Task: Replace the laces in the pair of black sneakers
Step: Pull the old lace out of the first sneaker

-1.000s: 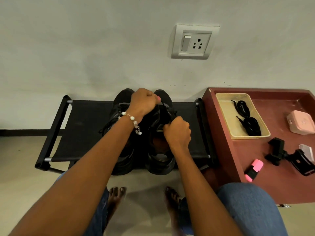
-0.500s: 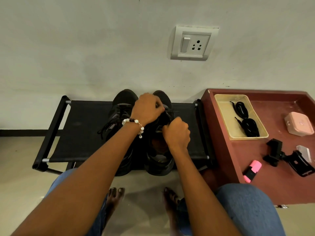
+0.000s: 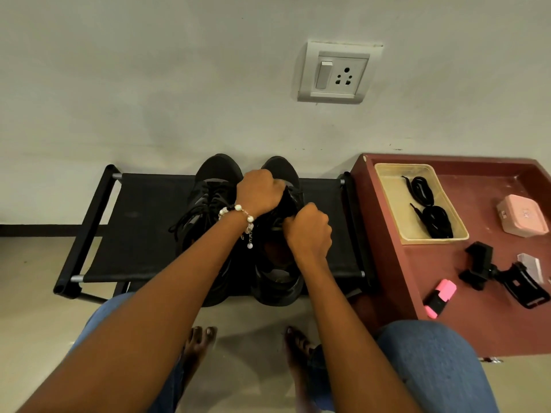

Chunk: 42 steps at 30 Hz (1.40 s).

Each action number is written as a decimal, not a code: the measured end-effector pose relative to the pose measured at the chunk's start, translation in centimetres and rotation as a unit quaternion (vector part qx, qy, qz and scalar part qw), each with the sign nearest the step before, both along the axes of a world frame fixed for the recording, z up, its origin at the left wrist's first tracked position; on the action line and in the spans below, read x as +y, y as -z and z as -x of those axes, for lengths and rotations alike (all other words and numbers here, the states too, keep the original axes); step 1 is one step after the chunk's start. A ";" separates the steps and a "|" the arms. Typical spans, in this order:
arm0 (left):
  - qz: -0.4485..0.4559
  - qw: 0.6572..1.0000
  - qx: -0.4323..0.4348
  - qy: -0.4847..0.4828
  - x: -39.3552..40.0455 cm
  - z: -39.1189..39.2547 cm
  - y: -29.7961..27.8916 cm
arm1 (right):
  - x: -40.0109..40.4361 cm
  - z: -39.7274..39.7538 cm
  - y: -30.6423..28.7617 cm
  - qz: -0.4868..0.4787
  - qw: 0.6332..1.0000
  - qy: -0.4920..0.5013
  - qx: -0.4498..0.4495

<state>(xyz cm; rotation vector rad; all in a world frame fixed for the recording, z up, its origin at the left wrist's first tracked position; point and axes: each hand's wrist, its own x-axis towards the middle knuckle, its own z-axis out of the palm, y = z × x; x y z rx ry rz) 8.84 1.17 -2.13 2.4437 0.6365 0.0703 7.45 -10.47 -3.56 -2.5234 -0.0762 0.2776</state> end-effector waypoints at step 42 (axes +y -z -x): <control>-0.046 0.994 0.099 0.017 -1.8 6.2 -1.0 | 1.0 -4.2 -1.2 0.114 0.947 -0.282 -0.102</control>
